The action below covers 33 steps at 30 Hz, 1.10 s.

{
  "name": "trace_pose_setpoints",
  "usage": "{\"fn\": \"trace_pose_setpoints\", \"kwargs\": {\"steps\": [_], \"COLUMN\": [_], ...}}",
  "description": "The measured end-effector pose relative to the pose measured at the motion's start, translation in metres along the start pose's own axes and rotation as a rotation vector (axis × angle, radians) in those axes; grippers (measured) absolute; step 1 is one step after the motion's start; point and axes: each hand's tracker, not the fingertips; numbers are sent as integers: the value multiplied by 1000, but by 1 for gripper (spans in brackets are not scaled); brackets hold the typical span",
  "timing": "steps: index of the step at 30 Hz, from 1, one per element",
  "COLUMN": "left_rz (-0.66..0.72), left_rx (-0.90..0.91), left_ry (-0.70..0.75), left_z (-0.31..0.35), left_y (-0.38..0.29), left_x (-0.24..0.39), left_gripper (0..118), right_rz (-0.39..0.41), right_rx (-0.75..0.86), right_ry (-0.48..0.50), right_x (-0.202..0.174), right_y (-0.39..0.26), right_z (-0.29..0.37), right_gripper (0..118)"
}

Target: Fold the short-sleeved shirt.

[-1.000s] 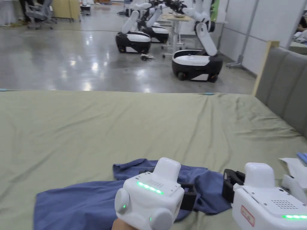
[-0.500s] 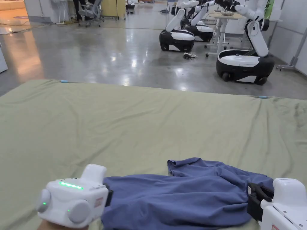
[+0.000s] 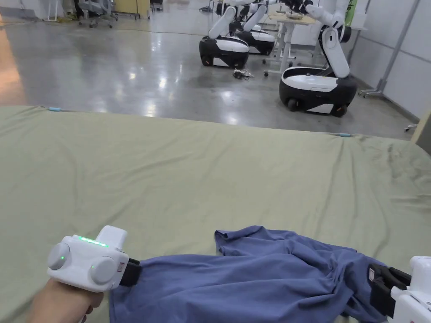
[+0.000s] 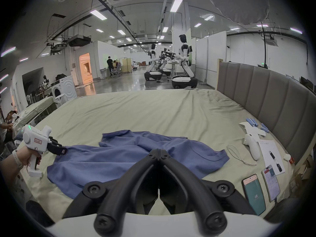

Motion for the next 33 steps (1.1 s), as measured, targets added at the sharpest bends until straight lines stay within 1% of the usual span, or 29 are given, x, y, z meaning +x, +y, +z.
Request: {"fn": "trace_pose_setpoints", "kwargs": {"steps": [1,3,5,7,10,12,15,16,17,18,19,20,21,22,23,24,25,26,27,28,29,30,31,32,33], "left_rz": [-4,21,-48,-84,-55,-6,0,13,27,35,34,31,26,20,17,16,17,17,19,22,23,25,28,33,49], "left_rx": [9,14,52,53,80,103,156,170,175,181,185,189,195,199,199,199,198,197,194,187,181,173,166,162,158], "left_ry": [0,-73,-31,-15,-40,-99,-75,-85,-101,-108,-106,-103,-95,-84,-79,-73,-67,-61,-53,-45,-39,-35,-29,-25,-16], "left_z": [-2,10,21,32,45,56,89,97,103,110,114,117,120,121,122,122,122,126,125,123,122,120,119,118,118], "left_y": [0,-1,0,-6,-7,-4,-5,-4,-3,-3,-1,0,1,2,3,4,5,6,6,7,7,8,7,7,7], "left_x": [0,2,10,19,17,13,20,20,20,21,23,26,29,29,31,32,34,38,39,40,41,42,44,44,44], "left_gripper": [85,61,14,8,6,6,6,6,6,6,6,6,6,6,6,6,6,6,6,6,6,6,6,6,6], "right_rz": [2,13,14,11,22,46,89,96,90,80,67,60,51,70,61,68,63,48,21,2,-20,-44,-68,-72,-88], "right_rx": [-6,-14,-26,-45,-97,-152,-216,-238,-246,-258,-281,-312,-349,-280,-324,-360,-369,-376,-385,-386,-384,-390,-406,-407,-386], "right_ry": [-10,-40,-64,-87,-127,-157,-209,-204,-195,-171,-158,-148,-134,-116,-136,-152,-152,-140,-126,-103,-64,-24,1,-17,-35], "right_x": [7,19,37,54,83,101,126,133,140,147,154,158,163,168,171,174,177,181,176,176,176,175,175,173,170], "right_y": [0,-1,-1,-1,-3,-6,-15,-17,-18,-19,-21,-22,-24,-26,-32,-37,-42,-46,-32,-33,-33,-32,-32,-30,-26], "right_z": [0,1,0,-2,-9,-18,-36,-43,-50,-58,-67,-77,-89,-98,-105,-117,-127,-135,-140,-145,-147,-147,-147,-145,-137], "right_gripper": [0,0,0,0,0,0,1,8,25,55,108,118,113,112,112,112,112,112,112,108,98,71,18,5,5]}}
